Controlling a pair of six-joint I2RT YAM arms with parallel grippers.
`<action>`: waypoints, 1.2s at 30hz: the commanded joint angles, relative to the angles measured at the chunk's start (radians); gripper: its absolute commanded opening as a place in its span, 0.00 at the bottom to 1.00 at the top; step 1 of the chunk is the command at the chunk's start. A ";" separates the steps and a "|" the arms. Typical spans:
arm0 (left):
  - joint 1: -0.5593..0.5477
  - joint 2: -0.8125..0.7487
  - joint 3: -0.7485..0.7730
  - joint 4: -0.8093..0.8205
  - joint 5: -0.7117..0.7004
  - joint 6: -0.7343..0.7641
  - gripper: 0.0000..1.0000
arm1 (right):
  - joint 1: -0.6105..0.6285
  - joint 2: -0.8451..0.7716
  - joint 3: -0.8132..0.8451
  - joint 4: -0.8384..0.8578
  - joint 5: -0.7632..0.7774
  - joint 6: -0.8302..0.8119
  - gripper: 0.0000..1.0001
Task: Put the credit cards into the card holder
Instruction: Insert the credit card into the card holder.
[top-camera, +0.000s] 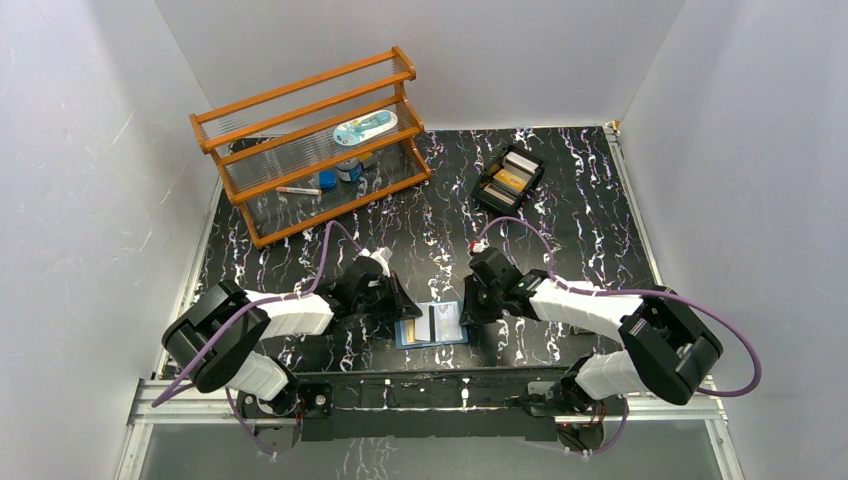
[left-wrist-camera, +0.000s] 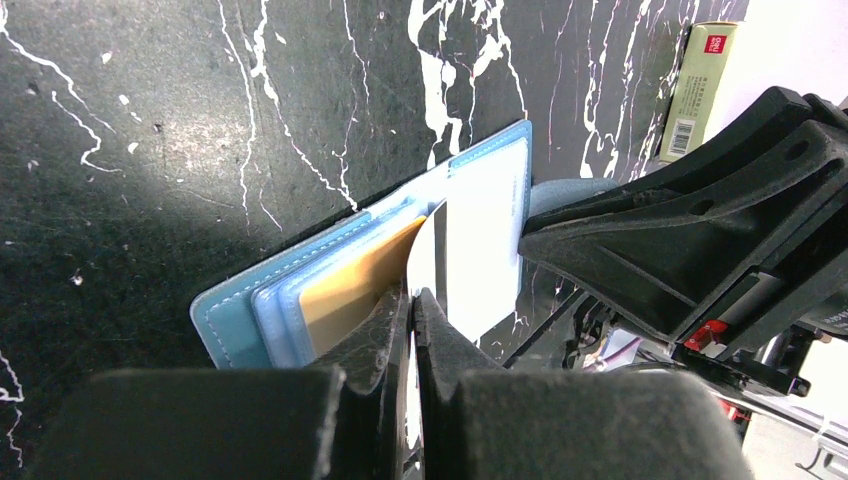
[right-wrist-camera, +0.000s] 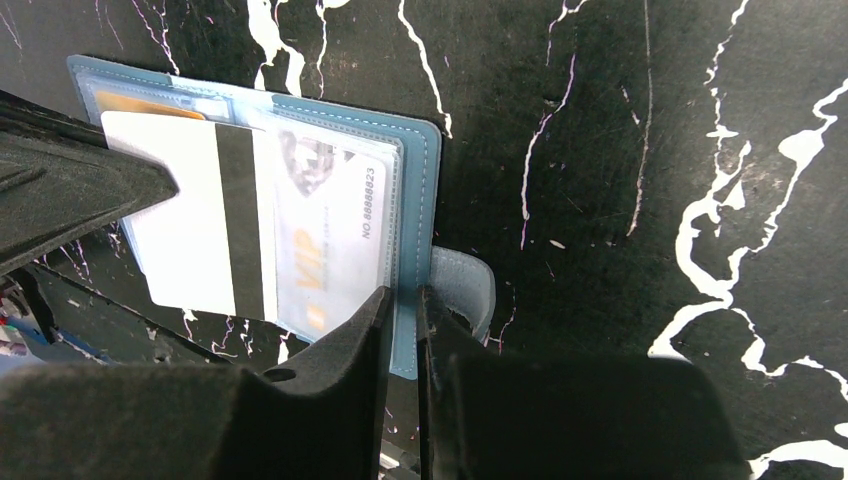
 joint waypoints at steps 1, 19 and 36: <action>0.003 0.023 -0.002 -0.056 -0.097 0.063 0.00 | 0.009 0.031 -0.037 0.002 -0.014 0.011 0.22; -0.003 0.063 -0.011 0.025 -0.096 0.083 0.00 | 0.008 0.028 -0.051 0.019 -0.022 0.024 0.22; -0.011 -0.020 -0.022 -0.016 -0.050 0.168 0.00 | 0.009 0.023 -0.042 0.008 -0.009 0.021 0.22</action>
